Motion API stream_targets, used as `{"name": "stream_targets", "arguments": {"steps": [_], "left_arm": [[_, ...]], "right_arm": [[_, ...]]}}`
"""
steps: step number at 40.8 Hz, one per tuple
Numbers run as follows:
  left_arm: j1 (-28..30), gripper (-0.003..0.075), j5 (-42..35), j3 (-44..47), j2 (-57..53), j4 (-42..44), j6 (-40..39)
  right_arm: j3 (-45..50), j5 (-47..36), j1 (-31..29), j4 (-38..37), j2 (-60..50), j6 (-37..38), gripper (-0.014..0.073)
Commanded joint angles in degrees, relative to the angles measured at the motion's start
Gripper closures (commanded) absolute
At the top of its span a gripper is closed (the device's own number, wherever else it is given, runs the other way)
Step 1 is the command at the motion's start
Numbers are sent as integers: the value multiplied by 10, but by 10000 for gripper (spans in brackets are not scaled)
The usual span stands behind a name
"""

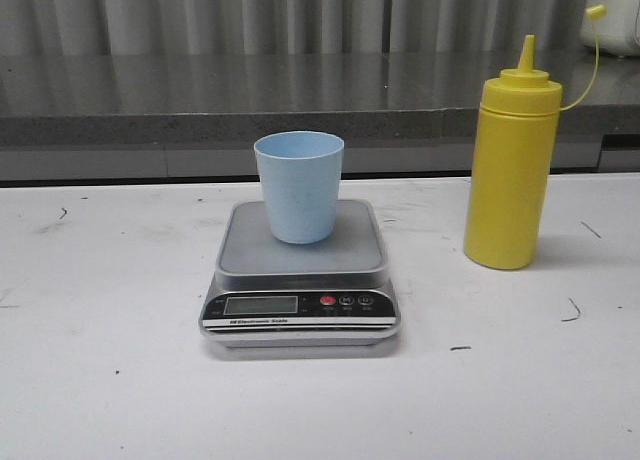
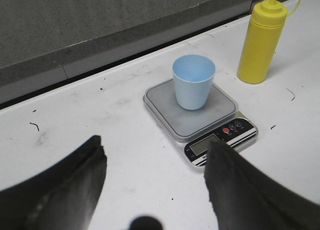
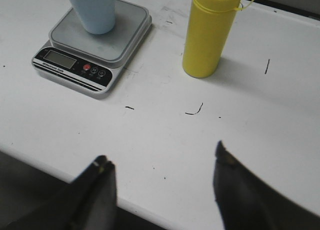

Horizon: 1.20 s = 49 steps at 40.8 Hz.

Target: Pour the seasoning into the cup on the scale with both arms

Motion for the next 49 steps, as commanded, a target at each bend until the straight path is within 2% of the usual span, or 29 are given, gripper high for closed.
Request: {"name": "stream_targets", "arguments": {"steps": [1,5,8,12,31,34,39,49], "left_arm": [[0,363,-44,-16,3,-4,-1],[0,491,-44,-16,3,-4,-1],[0,628,-44,-16,3,-4,-1],[0,740,-44,-16,3,-4,-1],[0,740,-44,-16,3,-4,-1],[1,740,-65,1,-5,-4,-1],[64,740,-126,57,-46,-5,-1],[195,740,-265,243,-199,-60,-1]], "right_arm": [[-10,-46,1,0,2,-9,380],[-9,-46,1,0,2,-9,587],[-9,-47,1,0,2,-9,713],[-9,-44,1,0,2,-9,710],[-9,-42,1,0,2,-9,711],[-9,-42,1,0,2,-9,711],[-9,-41,0,0,2,-9,711],[-9,-41,0,0,2,-9,711]]}}
